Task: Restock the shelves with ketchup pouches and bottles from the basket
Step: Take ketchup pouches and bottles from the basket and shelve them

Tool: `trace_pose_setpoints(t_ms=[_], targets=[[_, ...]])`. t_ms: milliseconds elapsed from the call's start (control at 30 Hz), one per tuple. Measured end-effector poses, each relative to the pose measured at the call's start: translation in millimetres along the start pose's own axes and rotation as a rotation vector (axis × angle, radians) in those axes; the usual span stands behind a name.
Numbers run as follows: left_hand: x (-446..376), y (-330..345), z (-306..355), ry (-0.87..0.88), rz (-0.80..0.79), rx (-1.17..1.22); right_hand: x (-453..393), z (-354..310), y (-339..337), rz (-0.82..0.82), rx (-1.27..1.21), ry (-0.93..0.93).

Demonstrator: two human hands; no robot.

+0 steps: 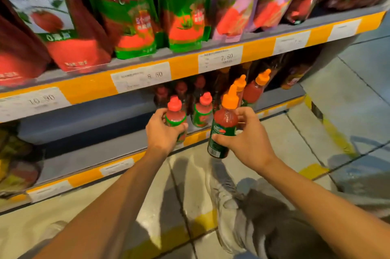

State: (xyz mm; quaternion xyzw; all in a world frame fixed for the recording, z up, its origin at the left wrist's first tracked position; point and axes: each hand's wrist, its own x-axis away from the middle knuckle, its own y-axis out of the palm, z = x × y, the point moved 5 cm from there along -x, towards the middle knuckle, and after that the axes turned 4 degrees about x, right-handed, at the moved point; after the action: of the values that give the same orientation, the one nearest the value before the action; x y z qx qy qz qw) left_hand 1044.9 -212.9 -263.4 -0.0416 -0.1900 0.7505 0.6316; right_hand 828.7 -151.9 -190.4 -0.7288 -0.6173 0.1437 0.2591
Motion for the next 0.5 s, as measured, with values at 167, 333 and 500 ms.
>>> trace_pose_setpoints(t_ms=[167,333,500], targets=[[-19,24,-11,-0.005,0.007,-0.041,-9,2,-3,0.025,-0.013,0.003],[-28,35,-15,0.009,0.054,-0.084,-12,-3,-6,0.035,-0.044,0.004],[-30,45,-18,-0.026,0.015,-0.025,-11,-5,-5,0.022,-0.089,0.006]])
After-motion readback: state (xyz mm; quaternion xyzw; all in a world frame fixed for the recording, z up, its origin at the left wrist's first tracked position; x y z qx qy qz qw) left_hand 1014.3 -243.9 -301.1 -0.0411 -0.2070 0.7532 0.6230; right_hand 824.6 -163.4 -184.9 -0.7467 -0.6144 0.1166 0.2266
